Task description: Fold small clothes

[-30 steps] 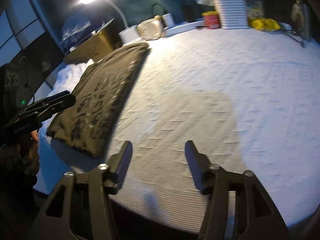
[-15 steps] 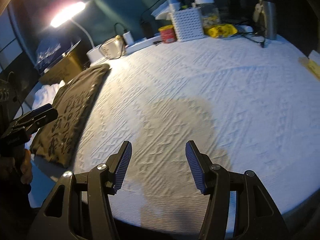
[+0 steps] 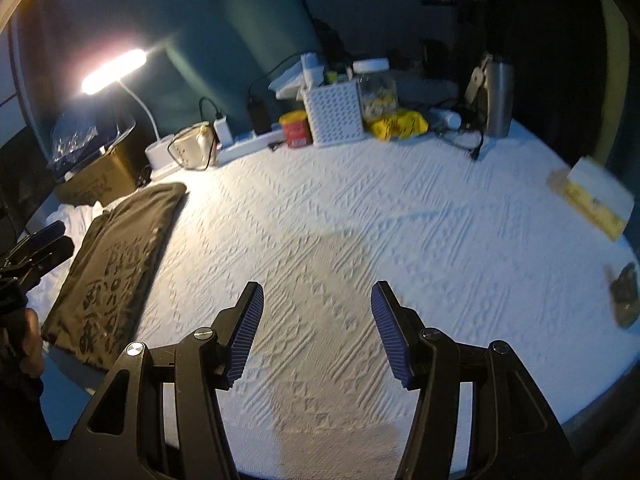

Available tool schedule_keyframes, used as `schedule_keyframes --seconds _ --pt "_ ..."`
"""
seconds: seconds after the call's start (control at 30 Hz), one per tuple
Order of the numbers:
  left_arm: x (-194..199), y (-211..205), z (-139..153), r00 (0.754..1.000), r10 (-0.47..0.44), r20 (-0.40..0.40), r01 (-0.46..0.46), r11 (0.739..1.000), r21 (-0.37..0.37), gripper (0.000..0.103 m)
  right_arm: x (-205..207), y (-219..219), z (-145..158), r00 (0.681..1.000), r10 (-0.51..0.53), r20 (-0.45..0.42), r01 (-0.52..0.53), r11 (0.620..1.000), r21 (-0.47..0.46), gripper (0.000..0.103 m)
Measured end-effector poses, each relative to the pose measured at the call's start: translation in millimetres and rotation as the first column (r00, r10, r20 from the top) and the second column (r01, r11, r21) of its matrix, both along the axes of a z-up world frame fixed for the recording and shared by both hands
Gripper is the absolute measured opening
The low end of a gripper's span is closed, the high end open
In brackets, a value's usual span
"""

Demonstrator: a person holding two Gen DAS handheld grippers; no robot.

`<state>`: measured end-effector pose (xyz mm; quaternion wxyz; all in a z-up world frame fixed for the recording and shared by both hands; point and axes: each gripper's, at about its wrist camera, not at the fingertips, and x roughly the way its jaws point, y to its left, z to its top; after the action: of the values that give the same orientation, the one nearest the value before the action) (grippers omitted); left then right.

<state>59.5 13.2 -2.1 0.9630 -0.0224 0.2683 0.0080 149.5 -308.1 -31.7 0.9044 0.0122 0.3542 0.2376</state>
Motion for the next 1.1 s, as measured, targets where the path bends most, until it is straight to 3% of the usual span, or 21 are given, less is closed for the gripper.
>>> schedule_keyframes --seconds 0.3,0.53,1.1 --pt "-15.1 10.8 31.0 0.994 0.033 0.106 -0.036 0.999 0.027 0.102 -4.3 8.1 40.2 0.993 0.014 0.12 -0.013 1.0 -0.007 0.06" --pt "-32.2 26.8 48.8 0.977 0.091 0.194 -0.092 0.996 -0.004 0.102 -13.7 14.8 75.3 0.979 0.016 0.204 -0.016 1.0 -0.002 0.06" --pt "-59.8 61.4 86.0 0.927 0.2 0.318 -0.209 0.978 -0.006 0.102 -51.3 30.2 158.7 0.91 0.033 0.413 -0.045 0.999 0.021 0.06"
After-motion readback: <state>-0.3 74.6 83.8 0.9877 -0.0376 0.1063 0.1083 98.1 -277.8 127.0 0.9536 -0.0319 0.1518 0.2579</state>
